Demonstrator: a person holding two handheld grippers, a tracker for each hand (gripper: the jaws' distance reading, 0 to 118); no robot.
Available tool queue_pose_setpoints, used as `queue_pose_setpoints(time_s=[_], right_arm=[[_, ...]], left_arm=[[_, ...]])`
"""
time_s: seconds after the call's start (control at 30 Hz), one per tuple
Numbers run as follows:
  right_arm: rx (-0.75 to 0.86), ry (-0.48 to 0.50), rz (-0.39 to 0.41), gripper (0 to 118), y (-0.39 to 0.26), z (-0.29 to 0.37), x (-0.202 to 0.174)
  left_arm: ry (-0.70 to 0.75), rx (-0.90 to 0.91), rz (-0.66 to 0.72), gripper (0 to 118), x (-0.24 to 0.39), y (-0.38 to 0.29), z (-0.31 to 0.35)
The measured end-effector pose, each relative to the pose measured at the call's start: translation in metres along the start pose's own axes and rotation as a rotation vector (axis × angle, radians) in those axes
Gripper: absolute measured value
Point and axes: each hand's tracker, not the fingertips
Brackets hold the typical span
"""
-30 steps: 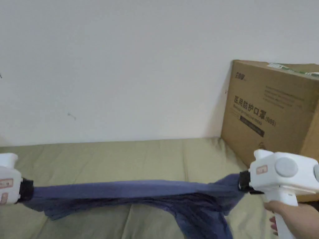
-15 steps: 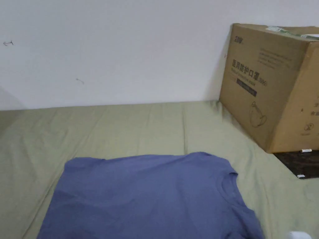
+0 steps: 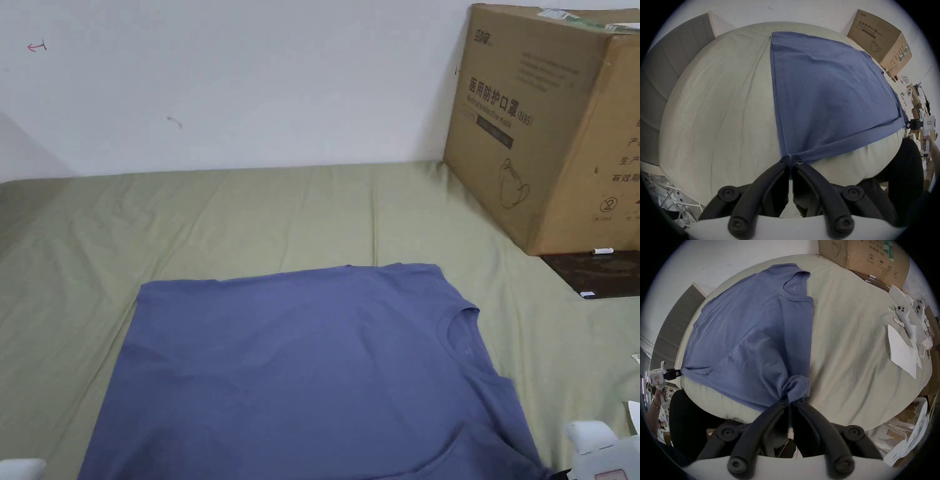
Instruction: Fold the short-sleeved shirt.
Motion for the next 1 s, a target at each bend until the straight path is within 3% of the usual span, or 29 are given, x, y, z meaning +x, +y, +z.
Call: queue_pose_setpoints(time_s=[0.23, 0.4, 0.47, 0.5, 0.53, 0.57, 0.8, 0.87, 0.93, 0.97, 1.0], right_arm=[[0.016, -0.028, -0.01, 7, -0.007, -0.016, -0.004], [0.031, 0.079, -0.188, 24, -0.01, -0.011, 0.01], [-0.04, 0.104, -0.245, 51, 0.0, -0.001, 0.012], [-0.038, 0.122, -0.271, 74, 0.002, 0.005, 0.01], [-0.013, 0.108, -0.266, 103, 0.004, 0.012, 0.007], [0.025, 0.094, -0.253, 112, 0.006, 0.023, 0.001], [0.335, -0.086, 0.077, 112, 0.016, 0.117, -0.082], [0.373, -0.127, 0.091, 112, 0.014, 0.129, -0.098], [0.296, -0.108, 0.031, 107, 0.014, 0.122, -0.102], [0.238, -0.048, 0.002, 89, 0.013, 0.116, -0.1], [0.256, 0.073, -0.022, 47, 0.008, 0.111, -0.095]], left_arm=[[-0.013, -0.007, 0.07, 8, -0.008, -0.001, -0.015], [-0.112, -0.015, 0.25, 26, -0.027, 0.0, -0.013], [-0.225, -0.033, 0.37, 64, -0.033, 0.002, -0.005], [-0.247, -0.038, 0.398, 82, -0.029, 0.003, 0.002], [-0.24, -0.02, 0.384, 88, -0.025, 0.005, 0.01], [-0.209, 0.035, 0.331, 87, -0.018, 0.008, 0.024], [0.025, 0.277, 0.008, 91, 0.048, 0.018, 0.106], [0.046, 0.304, -0.004, 91, 0.058, 0.017, 0.115], [0.041, 0.291, 0.005, 89, 0.06, 0.016, 0.115], [0.024, 0.27, 0.024, 83, 0.059, 0.015, 0.113], [-0.008, 0.24, 0.043, 63, 0.057, 0.012, 0.112]])
